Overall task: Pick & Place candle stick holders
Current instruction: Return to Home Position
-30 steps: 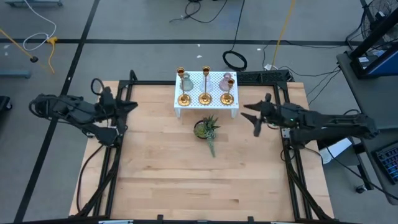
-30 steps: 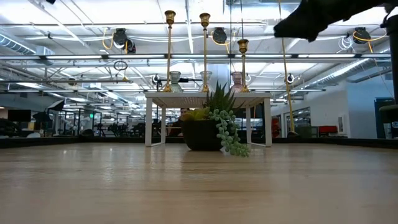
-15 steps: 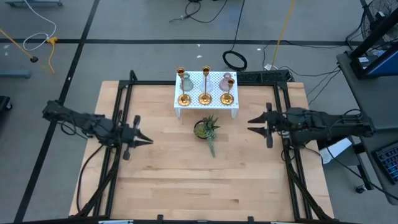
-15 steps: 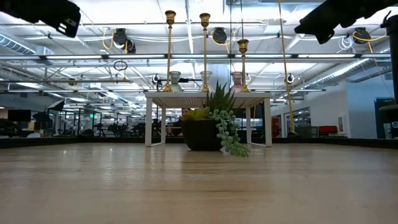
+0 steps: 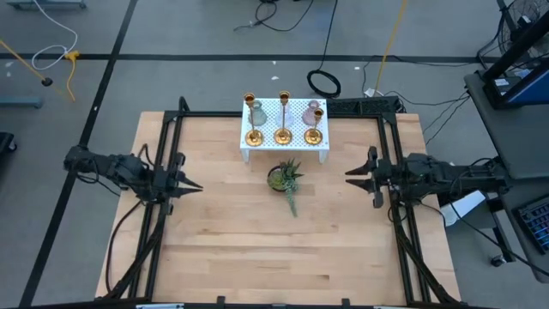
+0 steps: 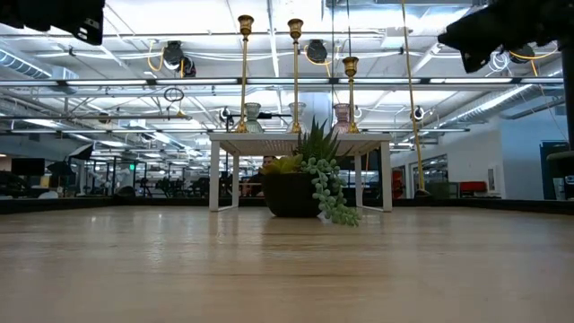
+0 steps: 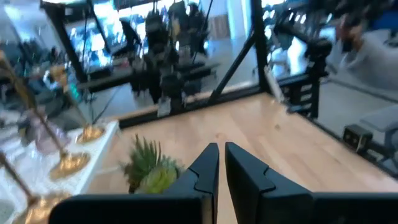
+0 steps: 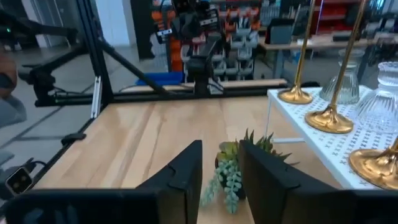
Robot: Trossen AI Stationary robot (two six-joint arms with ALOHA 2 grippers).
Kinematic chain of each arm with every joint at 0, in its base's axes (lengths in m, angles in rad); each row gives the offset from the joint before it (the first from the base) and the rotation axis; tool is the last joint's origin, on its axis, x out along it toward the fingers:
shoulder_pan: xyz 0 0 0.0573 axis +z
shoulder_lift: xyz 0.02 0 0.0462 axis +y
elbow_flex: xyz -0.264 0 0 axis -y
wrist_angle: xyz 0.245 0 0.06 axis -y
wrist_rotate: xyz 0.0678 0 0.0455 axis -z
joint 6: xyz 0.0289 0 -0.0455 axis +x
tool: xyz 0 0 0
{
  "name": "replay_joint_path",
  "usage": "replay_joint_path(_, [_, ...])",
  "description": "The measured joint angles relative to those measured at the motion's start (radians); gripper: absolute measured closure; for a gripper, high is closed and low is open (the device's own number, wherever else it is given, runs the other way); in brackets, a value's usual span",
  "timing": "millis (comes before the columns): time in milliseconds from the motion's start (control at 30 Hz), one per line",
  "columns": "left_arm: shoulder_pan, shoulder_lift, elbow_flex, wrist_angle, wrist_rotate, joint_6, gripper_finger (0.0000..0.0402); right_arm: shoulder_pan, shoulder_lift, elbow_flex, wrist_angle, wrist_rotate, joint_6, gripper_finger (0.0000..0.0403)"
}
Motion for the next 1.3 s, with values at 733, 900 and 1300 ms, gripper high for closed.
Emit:
replay_joint_path(733, [0.0,-0.038,-0.366,0.472,0.02,0.015,0.0366,0.0,-0.174,-0.389,0.319,-0.045,-0.009,0.0326])
replay_joint_path(900, [0.0,-0.038,-0.385,0.468,0.02,-0.015,0.0366,0.0,-0.172,-0.406,0.335,-0.045,-0.007,0.0326])
replay_joint_path(1300, [0.0,-0.045,-0.385,0.467,0.025,0.033,0.0366,0.0,-0.172,-0.409,0.33,-0.045,-0.049,0.0326])
